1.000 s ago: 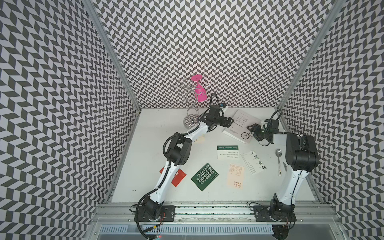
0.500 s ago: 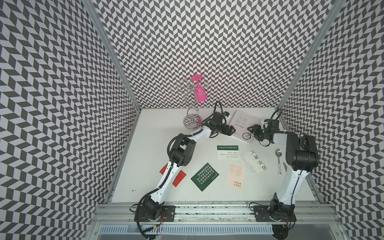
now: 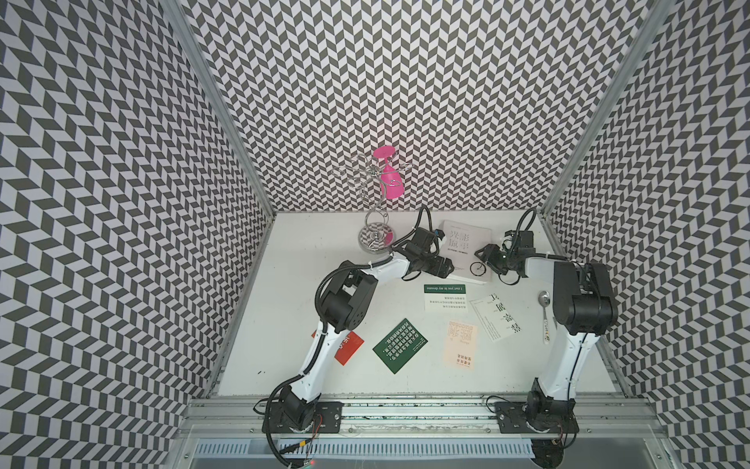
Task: Place the photos into the photo albums
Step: Adjust the photo album at the center of the board.
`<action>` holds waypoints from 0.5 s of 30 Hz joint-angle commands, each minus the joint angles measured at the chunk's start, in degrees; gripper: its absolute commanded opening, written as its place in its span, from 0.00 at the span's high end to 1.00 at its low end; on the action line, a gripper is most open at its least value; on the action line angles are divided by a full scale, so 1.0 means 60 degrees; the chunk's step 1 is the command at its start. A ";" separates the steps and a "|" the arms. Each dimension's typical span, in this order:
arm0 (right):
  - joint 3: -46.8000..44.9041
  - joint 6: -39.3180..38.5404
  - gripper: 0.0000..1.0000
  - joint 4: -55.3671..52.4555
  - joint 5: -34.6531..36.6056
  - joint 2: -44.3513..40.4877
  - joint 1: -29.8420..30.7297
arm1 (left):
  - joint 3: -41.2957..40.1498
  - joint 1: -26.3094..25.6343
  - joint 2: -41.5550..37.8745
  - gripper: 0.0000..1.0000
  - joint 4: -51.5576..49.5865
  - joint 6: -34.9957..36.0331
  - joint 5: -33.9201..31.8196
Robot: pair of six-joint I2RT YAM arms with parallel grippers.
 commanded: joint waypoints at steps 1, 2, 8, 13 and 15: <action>0.0170 -0.0265 0.41 -0.0799 -0.0683 -0.0155 0.0498 | -0.0161 -0.0679 -0.0304 0.13 0.0458 -0.0061 0.0888; 0.0293 -0.0374 0.39 -0.0939 -0.0579 -0.0116 0.0483 | -0.0076 -0.0683 -0.0271 0.13 0.0392 -0.0081 0.0847; 0.0859 -0.0793 0.44 -0.1598 -0.0384 -0.0131 0.0366 | 0.0173 -0.0694 -0.0132 0.13 0.0349 -0.0241 0.1075; 0.0910 -0.0857 0.52 -0.1697 -0.0539 -0.0274 0.0315 | 0.0389 -0.0820 0.0045 0.13 0.0362 -0.0360 0.1209; 0.0888 -0.0785 0.58 -0.1630 -0.0840 -0.0260 0.0253 | 0.0524 -0.0905 0.0109 0.13 0.0347 -0.0385 0.1249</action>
